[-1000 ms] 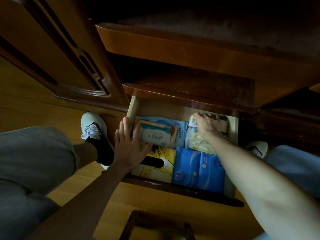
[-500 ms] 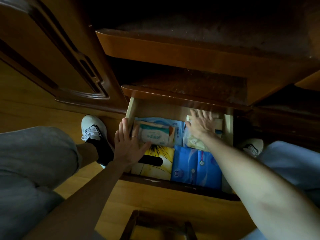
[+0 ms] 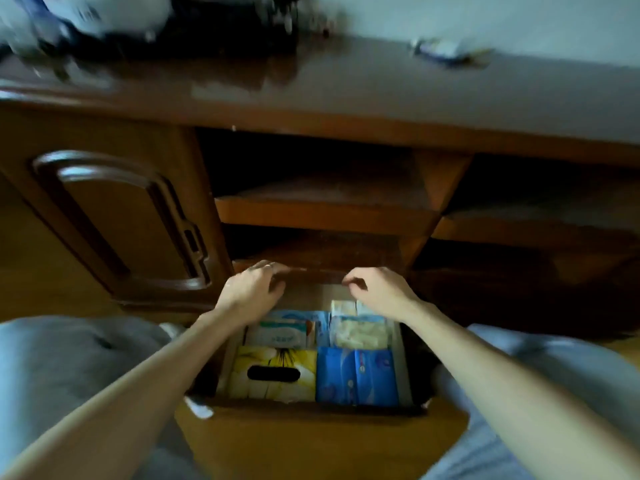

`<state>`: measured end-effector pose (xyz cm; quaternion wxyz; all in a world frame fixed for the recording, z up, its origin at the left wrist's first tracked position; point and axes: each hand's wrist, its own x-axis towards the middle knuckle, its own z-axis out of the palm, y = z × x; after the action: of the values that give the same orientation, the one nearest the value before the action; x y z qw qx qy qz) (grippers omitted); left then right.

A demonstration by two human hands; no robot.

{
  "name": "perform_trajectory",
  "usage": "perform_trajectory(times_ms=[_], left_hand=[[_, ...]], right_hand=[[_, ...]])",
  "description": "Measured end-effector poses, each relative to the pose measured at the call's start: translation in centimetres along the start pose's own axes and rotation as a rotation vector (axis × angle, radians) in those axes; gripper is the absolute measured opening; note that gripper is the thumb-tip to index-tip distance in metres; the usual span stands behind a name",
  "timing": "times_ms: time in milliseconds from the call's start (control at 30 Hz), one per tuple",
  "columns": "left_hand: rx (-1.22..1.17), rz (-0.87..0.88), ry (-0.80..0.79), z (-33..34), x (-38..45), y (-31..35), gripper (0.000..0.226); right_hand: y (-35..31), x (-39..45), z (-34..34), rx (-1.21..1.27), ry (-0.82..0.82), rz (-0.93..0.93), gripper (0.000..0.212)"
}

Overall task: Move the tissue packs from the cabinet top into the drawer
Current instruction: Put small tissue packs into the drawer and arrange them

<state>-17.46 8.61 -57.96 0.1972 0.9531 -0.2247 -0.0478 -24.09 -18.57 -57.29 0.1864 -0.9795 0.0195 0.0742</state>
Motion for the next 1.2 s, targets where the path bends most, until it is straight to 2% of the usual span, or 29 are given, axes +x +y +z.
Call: perform_trajectory(times_ms=[100, 200, 267, 333, 533, 767, 967, 1067, 1200], left_hand=[[0.055, 0.211, 0.304, -8.0, 1.5, 3.8, 0.024], [0.069, 0.356, 0.514, -15.8, 3.5, 7.6, 0.019], [0.062, 0.385, 0.58, -19.6, 5.4, 9.8, 0.018], [0.067, 0.372, 0.569, -22.2, 7.9, 11.3, 0.018], [0.081, 0.3, 0.461, -24.6, 18.5, 13.3, 0.021], [0.161, 0.245, 0.331, -23.4, 32.9, 13.7, 0.026], [0.229, 0.201, 0.368, -24.0, 44.9, 14.1, 0.045], [0.182, 0.155, 0.425, -24.9, 50.5, 14.1, 0.051], [0.179, 0.088, 0.366, -25.1, 56.7, 12.9, 0.056]], right_hand=[[-2.5, -1.0, -8.8, 0.039, 0.271, -0.102, 0.019], [-4.2, -1.3, -17.0, 0.029, 0.531, -0.218, 0.016], [-4.8, -0.6, -21.5, 0.003, 0.669, -0.236, 0.015], [-4.5, 1.0, -24.7, -0.023, 0.725, -0.2, 0.015], [-0.3, 9.2, -30.0, -0.098, 0.554, 0.01, 0.026], [4.1, 21.6, -33.7, -0.213, 0.535, 0.142, 0.032], [7.3, 32.4, -36.4, -0.286, 0.506, 0.228, 0.052], [8.8, 36.9, -37.9, -0.308, 0.527, 0.288, 0.059], [11.4, 41.8, -39.8, -0.266, 0.468, 0.408, 0.073]])
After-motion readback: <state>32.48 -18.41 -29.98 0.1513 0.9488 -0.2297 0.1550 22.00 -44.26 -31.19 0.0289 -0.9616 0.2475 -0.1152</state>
